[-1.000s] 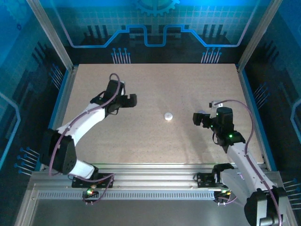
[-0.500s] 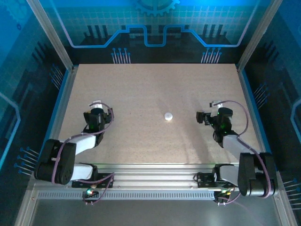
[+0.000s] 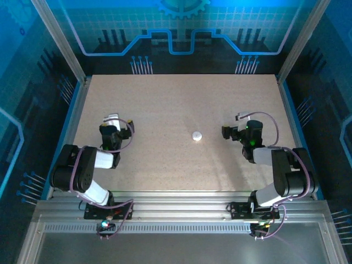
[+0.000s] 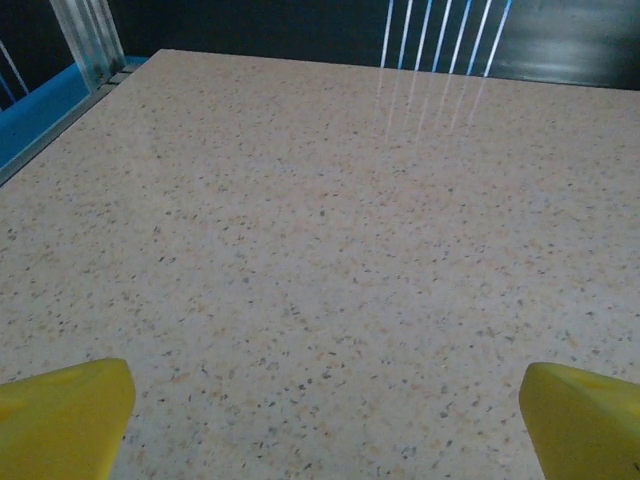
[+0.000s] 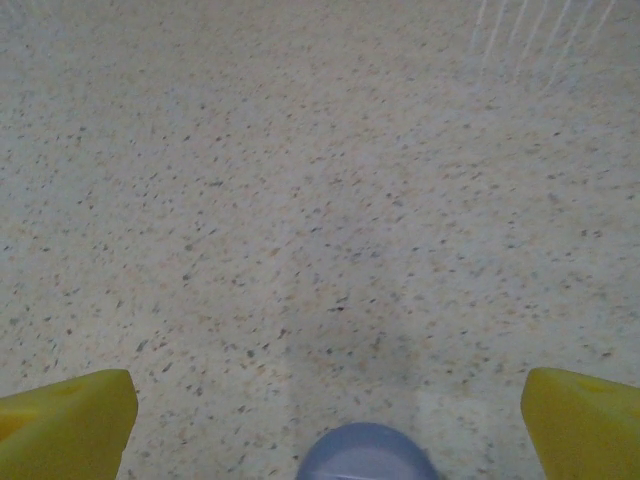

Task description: Insert wireless bluetooth earbuds into charging case

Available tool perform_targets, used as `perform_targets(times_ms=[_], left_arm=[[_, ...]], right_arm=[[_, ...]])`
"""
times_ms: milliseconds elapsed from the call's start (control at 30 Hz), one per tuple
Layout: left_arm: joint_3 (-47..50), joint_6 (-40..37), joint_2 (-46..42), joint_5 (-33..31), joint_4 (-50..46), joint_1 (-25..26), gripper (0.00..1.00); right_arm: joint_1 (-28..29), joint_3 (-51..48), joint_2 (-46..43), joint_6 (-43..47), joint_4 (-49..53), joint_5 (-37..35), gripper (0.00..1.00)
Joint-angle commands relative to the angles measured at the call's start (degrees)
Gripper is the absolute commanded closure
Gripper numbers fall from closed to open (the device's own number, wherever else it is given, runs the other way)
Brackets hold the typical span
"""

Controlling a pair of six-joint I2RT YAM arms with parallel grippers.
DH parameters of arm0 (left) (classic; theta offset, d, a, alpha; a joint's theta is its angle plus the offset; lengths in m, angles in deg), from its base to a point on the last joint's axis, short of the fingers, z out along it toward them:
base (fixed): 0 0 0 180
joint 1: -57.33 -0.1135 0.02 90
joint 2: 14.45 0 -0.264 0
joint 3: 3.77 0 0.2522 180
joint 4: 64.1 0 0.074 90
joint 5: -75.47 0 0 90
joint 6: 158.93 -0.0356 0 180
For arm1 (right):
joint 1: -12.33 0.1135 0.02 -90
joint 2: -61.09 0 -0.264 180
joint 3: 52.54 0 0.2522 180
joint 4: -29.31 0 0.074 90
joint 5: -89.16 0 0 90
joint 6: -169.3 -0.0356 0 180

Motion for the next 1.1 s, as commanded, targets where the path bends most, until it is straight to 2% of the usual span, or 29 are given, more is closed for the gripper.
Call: perform_targets(times_ms=[0,1067], left_arm=[[-0.35,0.79,-0.49,1.97,0.19,-0.46,0.01],[-0.86,0.48,-0.63,2.51,-0.9,-0.37,0.01]], right_arm=[[0.16,0.12,-0.09,1.1,-4.23,-1.08,0.0],[-0.2,-0.03,0.0,0.83,-4.56,-0.33,0.0]])
